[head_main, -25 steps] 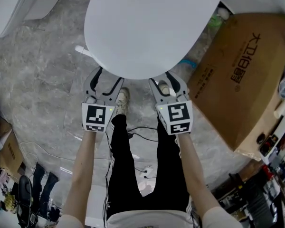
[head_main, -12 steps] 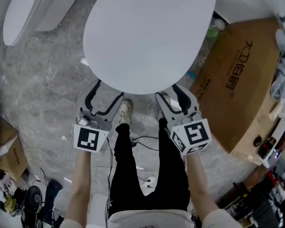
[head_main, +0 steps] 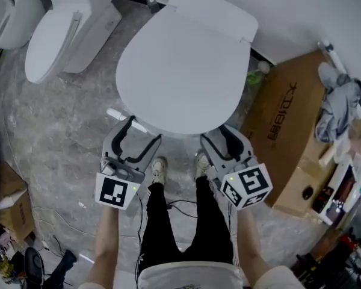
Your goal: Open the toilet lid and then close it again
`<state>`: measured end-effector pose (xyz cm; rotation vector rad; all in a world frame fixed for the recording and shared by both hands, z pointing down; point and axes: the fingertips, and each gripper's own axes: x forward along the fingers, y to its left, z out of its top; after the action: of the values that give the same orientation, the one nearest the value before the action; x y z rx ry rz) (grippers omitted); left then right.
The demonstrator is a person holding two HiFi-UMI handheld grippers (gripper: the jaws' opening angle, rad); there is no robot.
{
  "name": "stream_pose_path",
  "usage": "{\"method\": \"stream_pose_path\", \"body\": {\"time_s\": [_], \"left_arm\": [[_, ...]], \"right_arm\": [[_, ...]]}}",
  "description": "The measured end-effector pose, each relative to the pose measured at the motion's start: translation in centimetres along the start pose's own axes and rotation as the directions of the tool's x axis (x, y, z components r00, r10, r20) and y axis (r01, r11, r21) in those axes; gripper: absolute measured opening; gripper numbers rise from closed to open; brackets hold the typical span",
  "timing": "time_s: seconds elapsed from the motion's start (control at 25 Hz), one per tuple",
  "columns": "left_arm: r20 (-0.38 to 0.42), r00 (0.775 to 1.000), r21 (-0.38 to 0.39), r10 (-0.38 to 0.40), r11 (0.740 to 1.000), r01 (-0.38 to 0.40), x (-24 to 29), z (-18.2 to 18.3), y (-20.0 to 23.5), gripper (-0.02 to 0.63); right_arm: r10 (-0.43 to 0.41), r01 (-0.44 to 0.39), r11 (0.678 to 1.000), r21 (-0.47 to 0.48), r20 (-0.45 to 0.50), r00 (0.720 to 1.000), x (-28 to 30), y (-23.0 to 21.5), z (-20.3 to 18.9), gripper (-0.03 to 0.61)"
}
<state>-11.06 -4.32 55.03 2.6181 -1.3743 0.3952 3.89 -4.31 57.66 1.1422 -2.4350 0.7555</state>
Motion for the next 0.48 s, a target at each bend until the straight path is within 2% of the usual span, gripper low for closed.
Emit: {"method": "stream_pose_path", "body": {"time_s": [0.24,0.48], "left_arm": [[0.037,0.999,0.05,-0.021,0.999,0.019,1.9,5.9,0.7,0.313],[0.108,0.993,0.101,-0.039,0.994,0.028,4.8,13.1,1.9,0.313]], "right_arm": [[0.018,-0.022,0.996,0.086,0.045,0.999,-1.1,-1.5,5.1,0.249],[0.026,-0.044,0.983,0.176,0.104,0.994,-2.0,-3.6,11.5,0.249]]}}
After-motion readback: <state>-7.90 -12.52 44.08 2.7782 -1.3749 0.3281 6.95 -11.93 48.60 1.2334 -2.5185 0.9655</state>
